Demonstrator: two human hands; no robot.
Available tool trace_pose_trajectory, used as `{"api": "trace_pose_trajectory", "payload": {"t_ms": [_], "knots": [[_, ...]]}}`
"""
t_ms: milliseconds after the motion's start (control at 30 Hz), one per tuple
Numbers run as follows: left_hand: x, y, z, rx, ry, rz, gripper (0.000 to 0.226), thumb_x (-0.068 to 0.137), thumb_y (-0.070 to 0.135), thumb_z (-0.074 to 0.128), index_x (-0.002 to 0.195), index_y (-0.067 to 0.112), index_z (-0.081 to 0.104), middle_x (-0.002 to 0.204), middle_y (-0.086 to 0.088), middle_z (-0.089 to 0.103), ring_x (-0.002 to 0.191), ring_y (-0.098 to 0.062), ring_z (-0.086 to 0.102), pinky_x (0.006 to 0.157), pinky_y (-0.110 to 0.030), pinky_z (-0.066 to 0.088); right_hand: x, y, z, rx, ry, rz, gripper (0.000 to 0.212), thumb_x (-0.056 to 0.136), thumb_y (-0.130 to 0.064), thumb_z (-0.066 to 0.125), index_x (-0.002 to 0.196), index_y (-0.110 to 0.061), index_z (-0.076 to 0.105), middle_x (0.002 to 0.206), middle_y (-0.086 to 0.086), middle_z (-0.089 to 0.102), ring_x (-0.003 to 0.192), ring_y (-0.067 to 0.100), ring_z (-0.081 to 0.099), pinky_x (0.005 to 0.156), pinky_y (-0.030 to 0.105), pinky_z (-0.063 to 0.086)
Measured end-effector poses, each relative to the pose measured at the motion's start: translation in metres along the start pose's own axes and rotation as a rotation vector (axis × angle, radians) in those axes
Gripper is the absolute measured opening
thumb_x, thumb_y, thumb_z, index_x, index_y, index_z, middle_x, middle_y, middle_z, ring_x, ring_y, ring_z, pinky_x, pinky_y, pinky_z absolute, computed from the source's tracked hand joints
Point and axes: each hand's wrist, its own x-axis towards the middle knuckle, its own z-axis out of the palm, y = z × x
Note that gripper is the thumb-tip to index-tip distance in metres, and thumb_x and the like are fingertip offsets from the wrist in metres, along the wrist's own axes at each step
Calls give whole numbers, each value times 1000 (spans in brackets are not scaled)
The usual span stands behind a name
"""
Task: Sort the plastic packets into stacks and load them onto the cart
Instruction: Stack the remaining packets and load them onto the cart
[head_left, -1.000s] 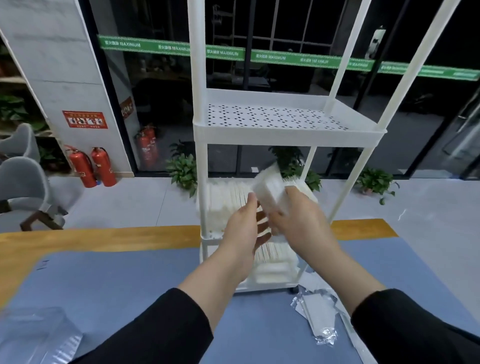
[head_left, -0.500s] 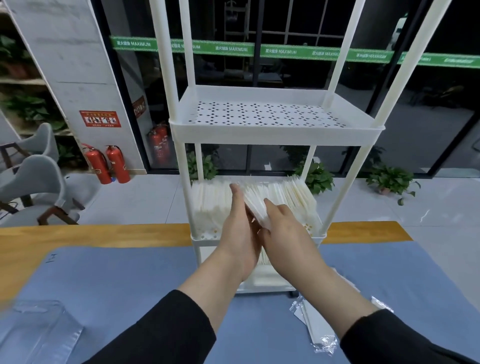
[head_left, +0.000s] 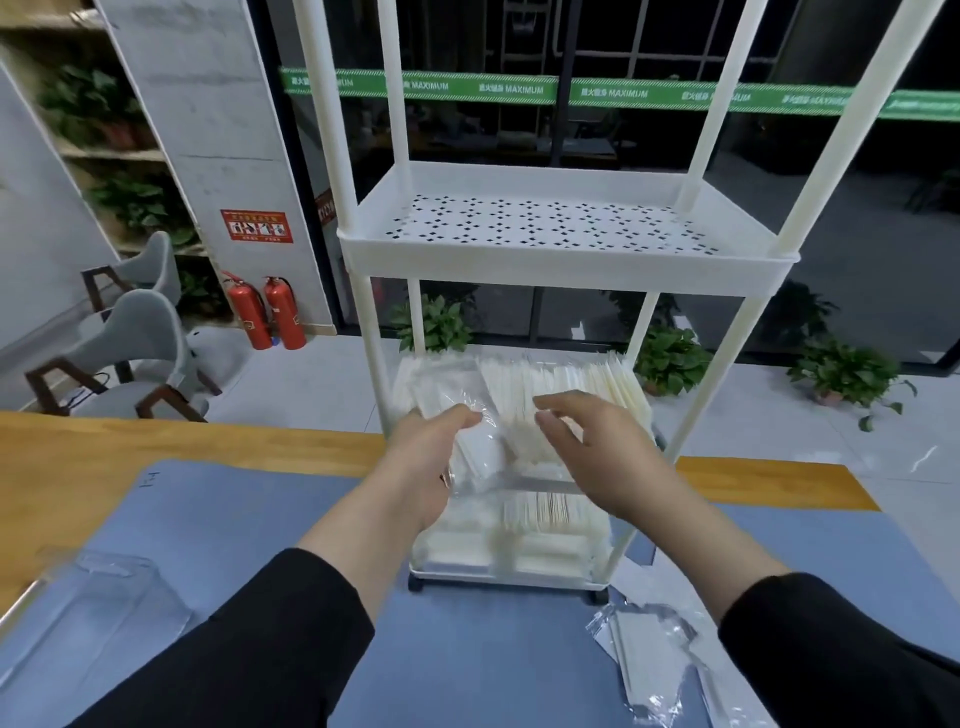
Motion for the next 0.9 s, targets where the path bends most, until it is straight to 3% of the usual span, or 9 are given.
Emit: {"api": "trace_pose_trajectory", "payload": {"t_ms": [100,200,267,333,567,667,733,800,900], "knots": [[0,2,-4,20,20,73,44,75,27,82,115,18,64,119,-11,70,104,-32,66,86,-45,56,28,12,-1,-244,28,-55,36,106,-25,45,138,-17,58,142,1,55,126,20,53,97,23,37],[-2,4,-3,115,75,136,84,71,41,79,143,15,45,136,-10,58,114,-34,60,87,-46,52,58,17,7,-383,-219,-66,42,107,-22,37,148,-24,45,158,-4,37,143,21,36,115,34,30],[-4,7,-3,170,93,164,83,80,39,76,149,14,37,140,-11,54,118,-35,57,85,-45,52,73,19,14,-414,-336,-69,46,107,-21,30,151,-30,39,163,-10,25,150,19,22,121,37,18],[1,7,-5,226,93,182,76,89,34,72,150,13,33,138,-12,52,112,-33,56,71,-37,45,84,22,20,-423,-385,-108,46,107,-21,29,151,-33,39,163,-14,24,152,15,15,124,42,11],[5,7,-5,275,57,223,80,96,30,65,159,21,15,123,3,39,109,-23,41,85,-40,36,92,28,22,-601,-286,-96,35,104,-40,31,114,-33,64,131,-8,53,125,20,45,113,52,25],[6,7,-3,309,51,236,79,97,31,64,159,19,16,110,5,41,105,-22,41,83,-39,35,89,29,16,-608,-216,-14,44,104,-47,32,107,-22,67,125,-1,56,109,24,52,103,46,39],[6,10,0,339,43,245,76,96,32,65,156,18,21,118,3,47,106,-22,46,78,-36,38,86,33,13,-537,-156,28,42,103,-49,37,103,-19,68,124,0,56,99,24,54,93,41,44],[5,15,6,374,43,255,67,94,31,65,150,18,31,120,-1,55,103,-21,53,69,-32,39,84,39,13,-510,-119,44,40,100,-53,44,104,-21,68,126,-2,55,104,23,55,94,41,43],[8,25,20,416,39,283,51,92,24,64,137,16,41,102,-2,59,83,-14,55,64,-29,42,82,48,17,-504,-59,59,34,95,-53,54,104,-22,67,126,-3,55,113,22,53,98,41,41]]}}
